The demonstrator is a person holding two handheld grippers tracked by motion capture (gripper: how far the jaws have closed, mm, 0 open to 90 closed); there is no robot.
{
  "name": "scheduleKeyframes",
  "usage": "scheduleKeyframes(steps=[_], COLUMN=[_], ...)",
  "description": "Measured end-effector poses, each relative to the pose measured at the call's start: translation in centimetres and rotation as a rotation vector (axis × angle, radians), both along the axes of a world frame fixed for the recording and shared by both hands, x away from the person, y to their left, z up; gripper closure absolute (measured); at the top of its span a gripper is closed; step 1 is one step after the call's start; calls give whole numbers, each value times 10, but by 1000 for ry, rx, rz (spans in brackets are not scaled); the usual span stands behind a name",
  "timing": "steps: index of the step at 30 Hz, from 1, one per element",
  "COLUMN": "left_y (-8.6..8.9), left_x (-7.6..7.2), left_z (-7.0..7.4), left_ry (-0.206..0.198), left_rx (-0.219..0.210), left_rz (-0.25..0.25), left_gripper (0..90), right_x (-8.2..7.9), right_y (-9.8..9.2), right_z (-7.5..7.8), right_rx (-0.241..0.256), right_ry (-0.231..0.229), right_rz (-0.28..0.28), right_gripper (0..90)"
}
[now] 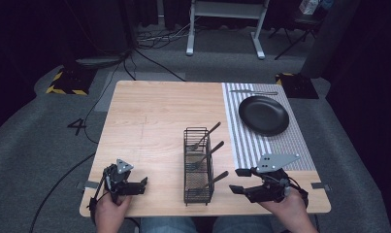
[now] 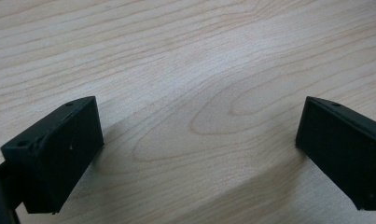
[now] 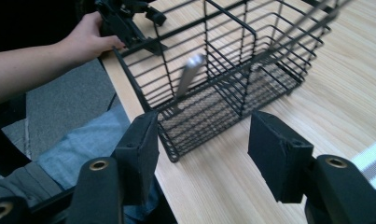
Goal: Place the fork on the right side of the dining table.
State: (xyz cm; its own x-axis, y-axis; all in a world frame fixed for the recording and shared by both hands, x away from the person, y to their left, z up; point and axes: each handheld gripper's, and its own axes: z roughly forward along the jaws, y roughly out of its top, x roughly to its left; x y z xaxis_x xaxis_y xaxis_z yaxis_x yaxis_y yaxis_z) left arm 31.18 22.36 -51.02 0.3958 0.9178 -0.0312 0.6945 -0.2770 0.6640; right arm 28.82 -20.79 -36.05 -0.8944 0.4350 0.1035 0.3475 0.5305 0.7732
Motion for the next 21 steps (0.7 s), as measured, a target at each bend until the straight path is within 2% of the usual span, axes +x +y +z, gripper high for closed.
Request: scheduleKeyframes(steps=[11, 15, 21], left_y=[0, 0, 0], left_x=[0, 0, 0], left_z=[0, 0, 0], left_ry=[0, 0, 0], left_rx=[0, 0, 0], left_rz=[0, 0, 0], left_gripper=[8, 8, 8], right_x=[10, 14, 19], right_y=[15, 21, 28], right_z=[4, 5, 3], right_rx=[29, 26, 19], right_ry=[41, 42, 59], right_rz=[23, 37, 40], right_gripper=[555, 597, 707])
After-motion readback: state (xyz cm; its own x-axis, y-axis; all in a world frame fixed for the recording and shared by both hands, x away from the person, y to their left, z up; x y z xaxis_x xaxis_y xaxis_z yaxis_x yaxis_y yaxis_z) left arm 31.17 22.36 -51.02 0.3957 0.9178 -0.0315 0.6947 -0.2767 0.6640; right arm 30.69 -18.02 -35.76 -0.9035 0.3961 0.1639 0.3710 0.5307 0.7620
